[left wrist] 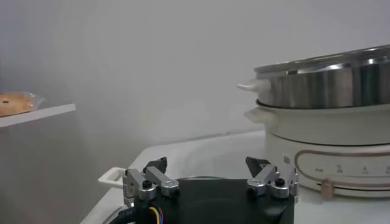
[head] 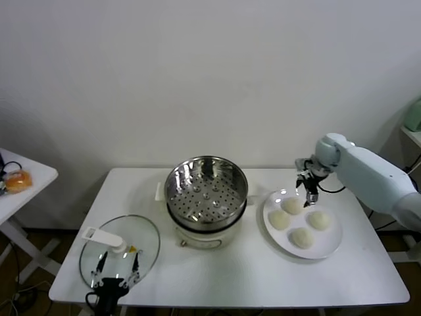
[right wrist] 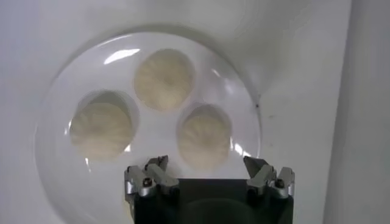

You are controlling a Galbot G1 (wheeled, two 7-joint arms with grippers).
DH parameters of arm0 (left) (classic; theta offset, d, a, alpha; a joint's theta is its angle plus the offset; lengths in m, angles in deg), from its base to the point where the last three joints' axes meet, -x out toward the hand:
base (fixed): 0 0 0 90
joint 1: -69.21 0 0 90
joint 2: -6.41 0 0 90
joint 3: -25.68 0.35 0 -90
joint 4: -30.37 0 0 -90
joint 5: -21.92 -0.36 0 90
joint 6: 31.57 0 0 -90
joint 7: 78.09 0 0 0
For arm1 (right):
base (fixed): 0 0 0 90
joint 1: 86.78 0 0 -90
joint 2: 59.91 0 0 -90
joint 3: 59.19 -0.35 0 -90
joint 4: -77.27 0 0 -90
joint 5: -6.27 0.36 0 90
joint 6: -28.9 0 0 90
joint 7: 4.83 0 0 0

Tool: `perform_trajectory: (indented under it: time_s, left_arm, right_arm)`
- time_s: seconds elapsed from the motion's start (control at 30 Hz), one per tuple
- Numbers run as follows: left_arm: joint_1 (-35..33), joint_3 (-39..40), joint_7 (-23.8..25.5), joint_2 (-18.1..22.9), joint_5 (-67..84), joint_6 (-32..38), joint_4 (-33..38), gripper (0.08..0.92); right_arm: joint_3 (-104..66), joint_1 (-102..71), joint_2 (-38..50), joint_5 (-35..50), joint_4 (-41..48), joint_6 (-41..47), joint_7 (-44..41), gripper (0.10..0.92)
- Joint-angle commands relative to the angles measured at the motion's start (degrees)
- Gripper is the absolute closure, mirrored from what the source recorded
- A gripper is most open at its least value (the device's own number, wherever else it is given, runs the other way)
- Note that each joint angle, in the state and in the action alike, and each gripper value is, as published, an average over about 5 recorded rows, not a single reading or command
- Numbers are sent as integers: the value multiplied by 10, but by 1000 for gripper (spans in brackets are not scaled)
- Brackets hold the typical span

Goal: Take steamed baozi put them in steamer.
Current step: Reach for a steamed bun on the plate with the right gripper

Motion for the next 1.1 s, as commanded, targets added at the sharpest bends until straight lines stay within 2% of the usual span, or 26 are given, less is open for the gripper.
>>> perform_trajectory:
  time_s: [0.03, 0.27, 0.73, 1.0, 1.1]
  left_arm:
    - [-2, -6, 0, -2, -1, 3, -5, 177]
    - [-1, -9, -1, -3, -1, 6, -8, 177]
    - [0, -7, -2, -2, -2, 10, -13, 177]
    - [1, -10, -3, -1, -1, 10, -13, 177]
    - [-1, -10, -3, -1, -2, 11, -12, 177]
  right_arm:
    - [-36, -25, -53, -42, 97, -53, -17, 203]
    - [-102, -37, -83, -69, 137, -83, 3, 203]
    - [-128, -47, -99, -97, 160, -101, 13, 211]
    - [-124, -45, -102, -112, 155, -103, 11, 370]
    - [-117, -40, -96, -113, 142, -105, 11, 398]
